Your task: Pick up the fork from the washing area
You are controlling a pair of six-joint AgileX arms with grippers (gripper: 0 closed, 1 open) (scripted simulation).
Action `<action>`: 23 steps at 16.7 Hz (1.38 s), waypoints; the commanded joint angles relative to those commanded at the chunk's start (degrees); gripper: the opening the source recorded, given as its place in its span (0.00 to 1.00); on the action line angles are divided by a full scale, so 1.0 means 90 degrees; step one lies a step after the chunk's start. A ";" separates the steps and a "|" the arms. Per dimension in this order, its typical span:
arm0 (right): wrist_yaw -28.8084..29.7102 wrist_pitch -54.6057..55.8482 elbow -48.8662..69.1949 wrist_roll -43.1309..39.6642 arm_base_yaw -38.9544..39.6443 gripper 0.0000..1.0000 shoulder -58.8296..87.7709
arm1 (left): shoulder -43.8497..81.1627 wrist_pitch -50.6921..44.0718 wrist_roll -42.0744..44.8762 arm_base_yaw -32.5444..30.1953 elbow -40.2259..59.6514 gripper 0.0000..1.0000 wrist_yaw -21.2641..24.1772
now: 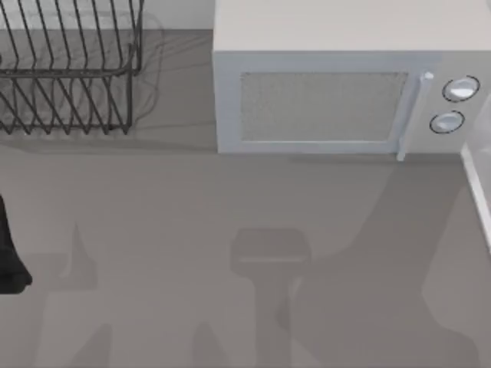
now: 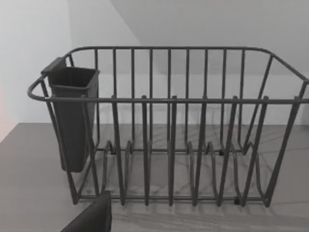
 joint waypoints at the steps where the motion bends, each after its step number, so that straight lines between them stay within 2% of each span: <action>1: -0.0001 -0.0424 0.0277 -0.0002 -0.0001 0.00 -0.0076 | 0.0000 0.0000 0.0000 0.0000 0.0000 1.00 0.0000; 6: -0.0005 -0.1667 0.1274 -0.0003 0.0000 0.00 -0.0418 | 0.0000 0.0000 0.0000 0.0000 0.0000 1.00 0.0000; 13: 0.0074 -0.1738 0.1318 0.0213 0.0201 0.00 -0.0650 | 0.0000 0.0000 0.0000 0.0000 0.0000 1.00 0.0000; 17: 0.0360 -0.2010 0.1366 0.1201 0.1210 0.00 -0.1821 | 0.0000 0.0000 0.0000 0.0000 0.0000 1.00 0.0000; 20: 0.0485 -0.2290 0.1016 0.2173 0.2393 0.00 -0.2906 | 0.0000 0.0000 0.0000 0.0000 0.0000 1.00 0.0000; 23: 0.0440 -0.2477 0.0134 0.3140 0.3745 0.00 -0.3805 | 0.0000 0.0000 0.0000 0.0000 0.0000 1.00 0.0000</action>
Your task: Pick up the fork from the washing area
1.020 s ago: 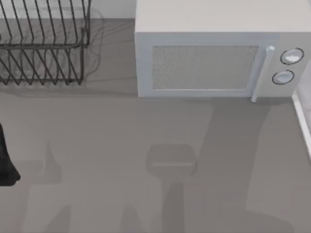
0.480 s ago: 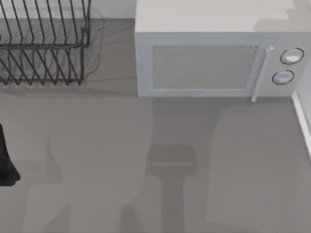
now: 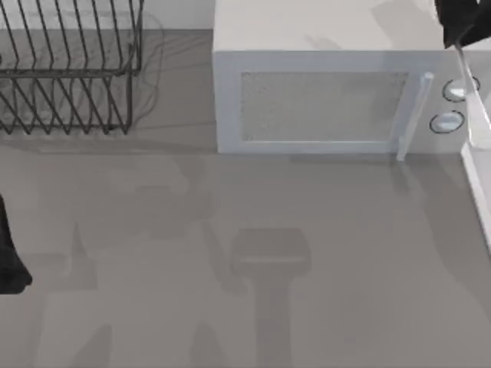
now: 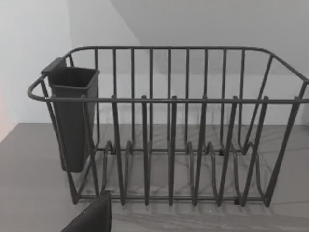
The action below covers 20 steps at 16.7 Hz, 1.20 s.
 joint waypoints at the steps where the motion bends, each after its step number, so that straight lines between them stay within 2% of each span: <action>1: -0.0047 -0.0028 -0.0382 0.0301 0.0418 0.00 -0.0234 | 0.0000 0.0000 0.0000 0.0000 0.0000 1.00 0.0000; 5: -0.0293 0.0096 -0.1963 0.1294 0.1514 0.00 -0.0781 | 0.0000 0.0000 0.0000 0.0000 0.0000 1.00 0.0000; 9: -0.0425 0.0570 -0.2888 0.1844 0.1587 0.00 -0.0648 | 0.0000 0.0000 0.0000 0.0000 0.0000 1.00 0.0000; 17: -0.0434 0.0787 -0.2991 0.1934 0.1468 0.00 -0.0517 | 0.0000 0.0000 0.0000 0.0000 0.0000 1.00 0.0000; 20: -0.0612 0.1112 -0.3376 0.1724 0.1784 0.00 -0.0552 | 0.0000 0.0000 0.0000 0.0000 0.0000 1.00 0.0000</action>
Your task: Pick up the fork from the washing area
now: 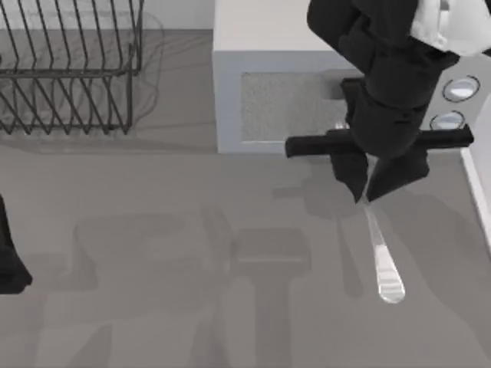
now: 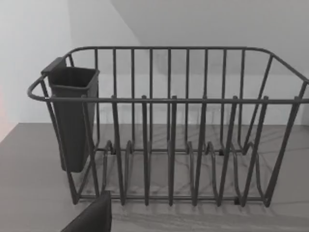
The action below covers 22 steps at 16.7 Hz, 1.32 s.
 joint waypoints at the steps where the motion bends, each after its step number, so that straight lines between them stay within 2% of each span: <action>1: -0.0046 0.0212 -0.0191 -0.0066 0.0111 0.00 0.0021 | 0.0000 0.0000 0.0000 0.0000 0.0000 1.00 0.0000; 5: -0.0111 0.1240 -0.1015 -0.0164 0.0363 0.00 0.0210 | 0.0000 0.0000 0.0000 0.0000 0.0000 1.00 0.0000; 9: 0.0011 0.2053 -0.1800 0.0029 -0.0034 0.00 0.0366 | 0.0000 0.0000 0.0000 0.0000 0.0000 1.00 0.0000; 16: 0.0198 0.2353 -0.1944 0.0250 -0.0326 0.00 0.0391 | 0.0000 0.0000 0.0000 0.0000 0.0000 1.00 0.0000; 22: 0.0198 0.2353 -0.1944 0.0250 -0.0326 0.45 0.0391 | 0.0000 0.0000 0.0000 0.0000 0.0000 1.00 0.0000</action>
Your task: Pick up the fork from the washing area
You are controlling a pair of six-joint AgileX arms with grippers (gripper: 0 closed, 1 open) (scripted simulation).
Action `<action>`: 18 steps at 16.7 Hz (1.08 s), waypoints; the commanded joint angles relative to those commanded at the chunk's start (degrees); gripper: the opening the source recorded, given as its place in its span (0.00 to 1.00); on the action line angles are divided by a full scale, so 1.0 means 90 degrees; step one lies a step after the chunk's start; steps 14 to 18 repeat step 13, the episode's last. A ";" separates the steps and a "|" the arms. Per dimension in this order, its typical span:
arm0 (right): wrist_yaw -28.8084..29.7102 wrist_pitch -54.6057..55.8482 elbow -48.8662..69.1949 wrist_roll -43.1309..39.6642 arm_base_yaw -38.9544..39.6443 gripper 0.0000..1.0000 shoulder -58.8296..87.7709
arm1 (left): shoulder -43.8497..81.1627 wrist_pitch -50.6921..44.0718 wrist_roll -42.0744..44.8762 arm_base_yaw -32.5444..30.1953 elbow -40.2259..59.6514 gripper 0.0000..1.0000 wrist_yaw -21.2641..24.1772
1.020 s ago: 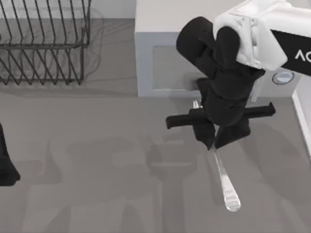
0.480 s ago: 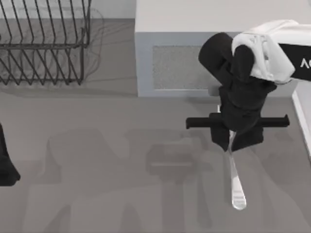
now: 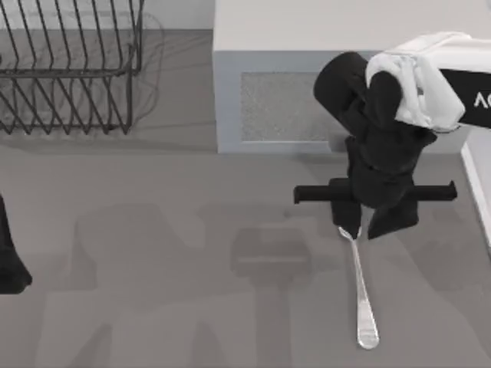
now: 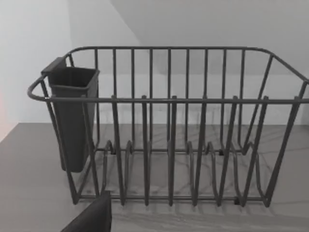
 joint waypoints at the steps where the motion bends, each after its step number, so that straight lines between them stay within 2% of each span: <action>1: 0.0000 0.0000 0.0000 0.0000 0.0000 0.53 0.0000 | 0.0000 0.0000 0.0000 0.0000 0.0000 1.00 0.0000; 7: 0.0000 0.0000 0.0000 0.0000 0.0000 0.98 0.0000 | 0.0000 0.0000 0.0000 0.0000 0.0000 1.00 0.0000; 18: 0.0000 0.0000 0.0000 0.0000 0.0000 1.00 0.0000 | 0.0000 0.0000 0.0000 0.0000 0.0000 1.00 0.0000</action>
